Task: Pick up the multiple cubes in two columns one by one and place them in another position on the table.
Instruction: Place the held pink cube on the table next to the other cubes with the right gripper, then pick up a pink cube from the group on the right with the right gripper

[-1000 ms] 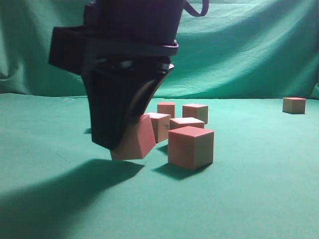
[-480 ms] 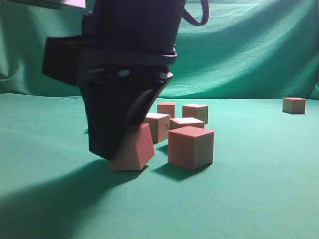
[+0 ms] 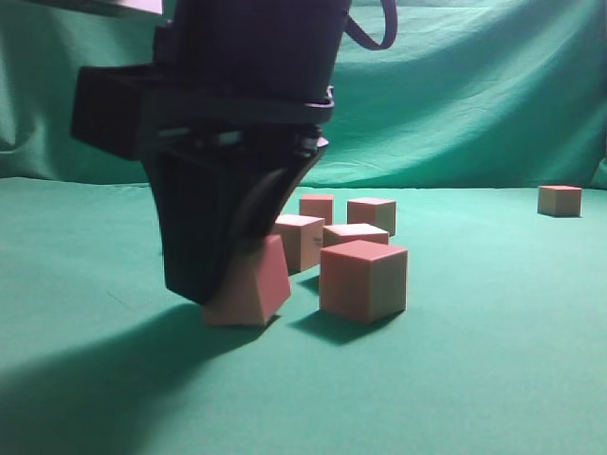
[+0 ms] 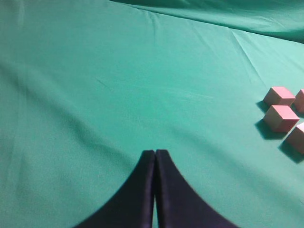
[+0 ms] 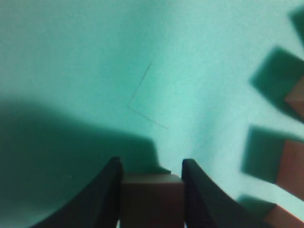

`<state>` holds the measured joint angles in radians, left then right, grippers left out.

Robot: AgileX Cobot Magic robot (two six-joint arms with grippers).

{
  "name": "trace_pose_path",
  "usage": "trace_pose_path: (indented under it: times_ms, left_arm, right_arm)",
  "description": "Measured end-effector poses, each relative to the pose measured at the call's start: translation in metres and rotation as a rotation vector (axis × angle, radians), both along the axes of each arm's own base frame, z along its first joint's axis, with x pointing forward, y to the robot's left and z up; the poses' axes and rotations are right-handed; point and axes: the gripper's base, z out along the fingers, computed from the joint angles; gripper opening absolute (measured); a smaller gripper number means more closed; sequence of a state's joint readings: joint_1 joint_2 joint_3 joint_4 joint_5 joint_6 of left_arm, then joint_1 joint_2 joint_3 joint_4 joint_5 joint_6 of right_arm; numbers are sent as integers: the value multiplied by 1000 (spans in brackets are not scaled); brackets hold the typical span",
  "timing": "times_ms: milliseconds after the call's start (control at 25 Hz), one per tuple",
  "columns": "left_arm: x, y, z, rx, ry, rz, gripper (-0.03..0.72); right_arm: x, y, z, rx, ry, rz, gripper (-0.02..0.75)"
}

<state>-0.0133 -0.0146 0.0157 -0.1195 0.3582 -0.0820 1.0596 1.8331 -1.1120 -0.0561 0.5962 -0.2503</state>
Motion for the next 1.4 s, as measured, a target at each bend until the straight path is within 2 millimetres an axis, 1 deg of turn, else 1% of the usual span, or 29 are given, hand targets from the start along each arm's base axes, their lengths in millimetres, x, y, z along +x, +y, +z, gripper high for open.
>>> trace_pose_path:
  times_ms: [40, 80, 120, 240, 280, 320, 400, 480, 520, 560, 640, 760, 800, 880, 920, 1000, 1040, 1120, 1160, 1280, 1400]
  left_arm:
    - [0, 0, 0, 0, 0, 0, 0]
    - [0, 0, 0, 0, 0, 0, 0]
    - [0, 0, 0, 0, 0, 0, 0]
    - [0, 0, 0, 0, 0, 0, 0]
    - [0, 0, 0, 0, 0, 0, 0]
    - [0, 0, 0, 0, 0, 0, 0]
    - [0, 0, 0, 0, 0, 0, 0]
    - [0, 0, 0, 0, 0, 0, 0]
    - [0, 0, 0, 0, 0, 0, 0]
    - [0, 0, 0, 0, 0, 0, 0]
    - [0, 0, 0, 0, 0, 0, 0]
    - [0, 0, 0, 0, 0, 0, 0]
    - [0, 0, 0, 0, 0, 0, 0]
    - [0, 0, 0, 0, 0, 0, 0]
    - [0, 0, 0, 0, 0, 0, 0]
    - [0, 0, 0, 0, 0, 0, 0]
    - [0, 0, 0, 0, 0, 0, 0]
    - [0, 0, 0, 0, 0, 0, 0]
    - [0, 0, 0, 0, 0, 0, 0]
    - [0, 0, 0, 0, 0, 0, 0]
    - [0, 0, 0, 0, 0, 0, 0]
  right_arm:
    - [0, 0, 0, 0, 0, 0, 269]
    - [0, 0, 0, 0, 0, 0, 347]
    - [0, 0, 0, 2, -1, 0, 385]
    - [0, 0, 0, 2, -1, 0, 536]
    - [0, 0, 0, 2, -1, 0, 570]
    - [0, 0, 0, 2, -1, 0, 596]
    - [0, 1, 2, 0, 0, 0, 585]
    - [2, 4, 8, 2, -2, -1, 585]
    - [4, 7, 13, 5, -7, -1, 626]
    - [6, 10, 20, 10, -15, 0, 611]
    - [12, 17, 38, 21, -41, 4, 611]
    - [20, 25, 73, 56, -92, -27, 611]
    - [24, 27, 87, 70, -116, -49, 611]
    - [35, 27, 113, 101, -152, -134, 611]
    - [42, 24, 123, 104, -157, -191, 611]
    - [63, 10, 145, 109, -168, -315, 611]
    - [74, 1, 152, 109, -168, -377, 611]
    - [102, -27, 166, 107, -165, -527, 611]
    - [114, -41, 169, 101, -161, -596, 611]
    - [152, -96, 169, 65, -146, -817, 611]
    - [179, -146, 167, 48, -131, -983, 611]
